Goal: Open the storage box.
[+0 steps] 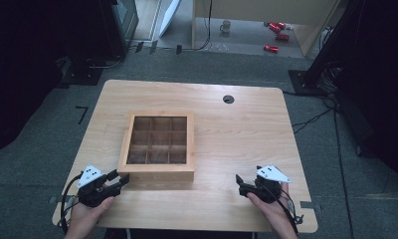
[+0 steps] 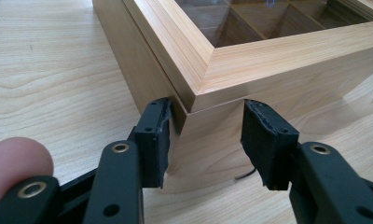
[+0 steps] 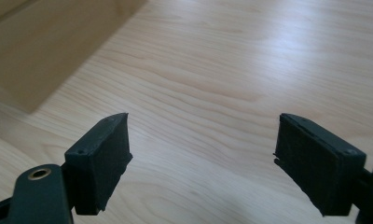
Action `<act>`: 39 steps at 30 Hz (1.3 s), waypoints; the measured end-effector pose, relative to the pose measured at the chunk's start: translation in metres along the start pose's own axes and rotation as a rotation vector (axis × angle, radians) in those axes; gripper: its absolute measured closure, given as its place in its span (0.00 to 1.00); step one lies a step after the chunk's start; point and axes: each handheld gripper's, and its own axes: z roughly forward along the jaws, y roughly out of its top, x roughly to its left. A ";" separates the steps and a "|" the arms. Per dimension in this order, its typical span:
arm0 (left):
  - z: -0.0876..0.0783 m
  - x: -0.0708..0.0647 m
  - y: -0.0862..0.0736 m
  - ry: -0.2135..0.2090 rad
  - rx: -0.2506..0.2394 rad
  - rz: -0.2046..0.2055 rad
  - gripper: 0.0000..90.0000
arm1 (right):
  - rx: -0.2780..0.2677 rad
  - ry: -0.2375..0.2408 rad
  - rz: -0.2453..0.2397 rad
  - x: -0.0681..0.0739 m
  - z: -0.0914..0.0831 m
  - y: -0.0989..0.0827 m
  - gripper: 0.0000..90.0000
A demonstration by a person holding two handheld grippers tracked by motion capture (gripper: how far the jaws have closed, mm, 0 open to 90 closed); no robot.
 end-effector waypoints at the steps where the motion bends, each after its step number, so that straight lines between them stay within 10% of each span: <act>1: 0.000 0.000 0.000 0.000 -0.002 0.000 0.61 | -0.003 0.012 -0.006 0.006 0.001 0.003 0.20; 17: -0.003 0.000 0.003 0.006 -0.006 0.026 0.64 | -0.016 0.186 -0.109 0.089 0.029 0.036 0.21; 39: -0.006 0.000 0.008 -0.001 -0.023 0.049 0.64 | -0.034 0.268 -0.094 0.120 0.051 0.039 0.49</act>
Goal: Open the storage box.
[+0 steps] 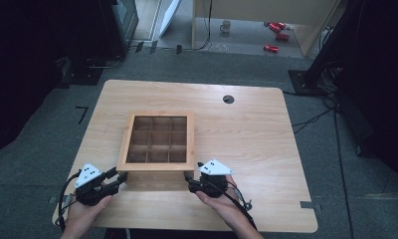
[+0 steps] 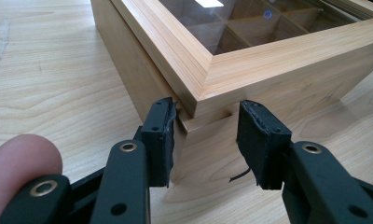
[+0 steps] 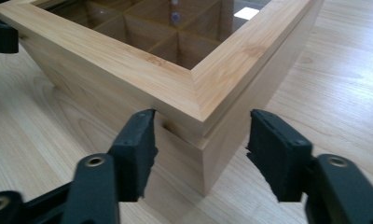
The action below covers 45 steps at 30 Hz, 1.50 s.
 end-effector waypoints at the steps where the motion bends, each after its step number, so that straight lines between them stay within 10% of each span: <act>1: 0.000 0.000 0.000 0.001 -0.002 0.000 0.64 | -0.004 0.017 0.005 0.001 0.001 0.000 0.54; 18: -0.001 0.001 -0.001 -0.026 -0.002 0.005 0.60 | -0.025 0.012 -0.006 0.005 -0.002 0.000 0.63; 35: 0.020 0.016 -0.032 0.137 0.223 0.031 0.25 | -0.093 -0.032 -0.058 0.007 -0.015 0.025 0.53; 45: 0.025 0.013 -0.040 0.185 0.189 0.056 0.15 | -0.135 -0.053 -0.088 0.006 -0.021 0.048 0.46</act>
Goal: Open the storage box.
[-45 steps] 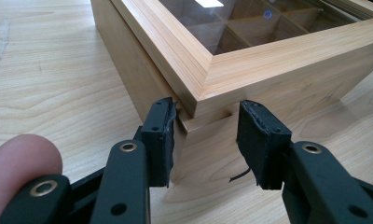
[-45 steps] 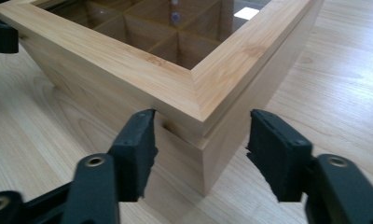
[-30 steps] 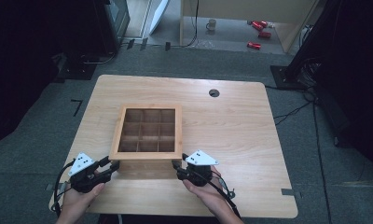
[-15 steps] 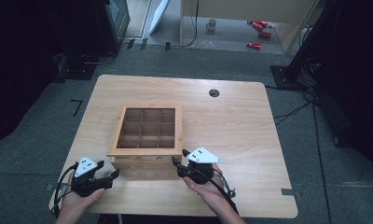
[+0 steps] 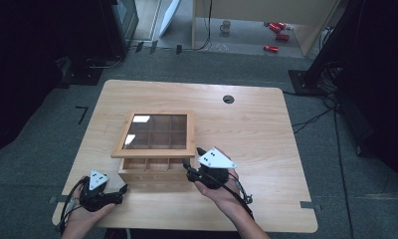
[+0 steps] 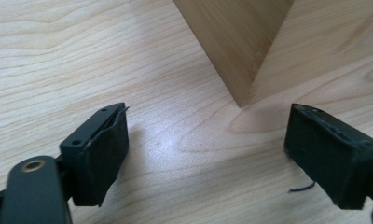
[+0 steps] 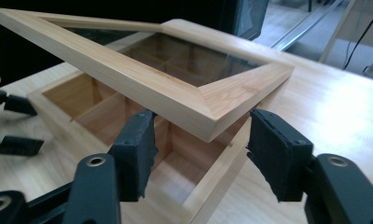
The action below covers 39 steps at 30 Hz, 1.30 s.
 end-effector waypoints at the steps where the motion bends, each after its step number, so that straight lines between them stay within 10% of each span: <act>1: 0.000 0.000 0.000 0.003 0.000 0.000 0.15 | -0.005 -0.003 -0.002 -0.001 0.000 0.003 0.45; 27: -0.001 0.003 0.000 -0.019 -0.009 -0.024 0.15 | -0.125 -0.082 -0.087 -0.034 0.022 0.083 0.42; 39: -0.001 0.004 0.000 -0.029 -0.013 -0.032 0.15 | -0.150 -0.079 -0.126 -0.046 0.047 0.103 0.59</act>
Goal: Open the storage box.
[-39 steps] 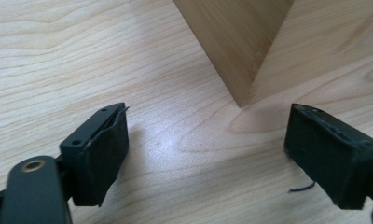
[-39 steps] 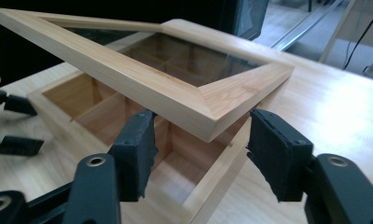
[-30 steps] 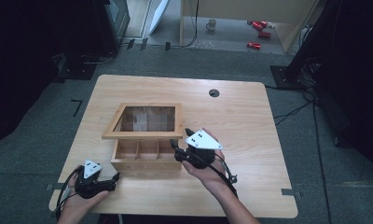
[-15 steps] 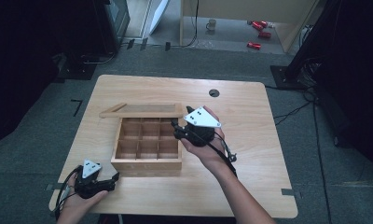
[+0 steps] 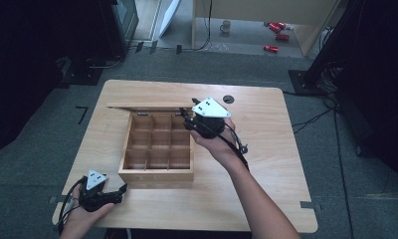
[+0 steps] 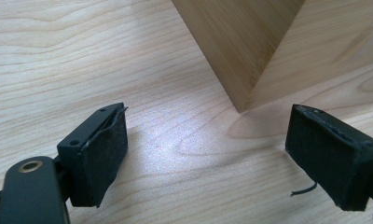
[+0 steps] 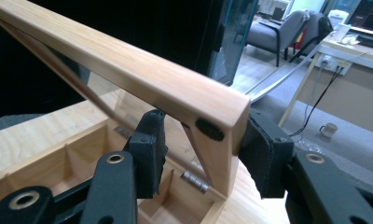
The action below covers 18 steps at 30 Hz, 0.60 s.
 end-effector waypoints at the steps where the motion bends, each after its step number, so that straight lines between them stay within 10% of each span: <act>1: 0.000 0.000 0.000 -0.001 -0.001 -0.001 0.15 | -0.002 -0.004 0.010 -0.001 0.002 0.001 0.59; 18: 0.000 0.001 0.000 -0.010 -0.002 -0.005 0.15 | 0.001 -0.023 0.077 -0.035 0.036 0.027 0.69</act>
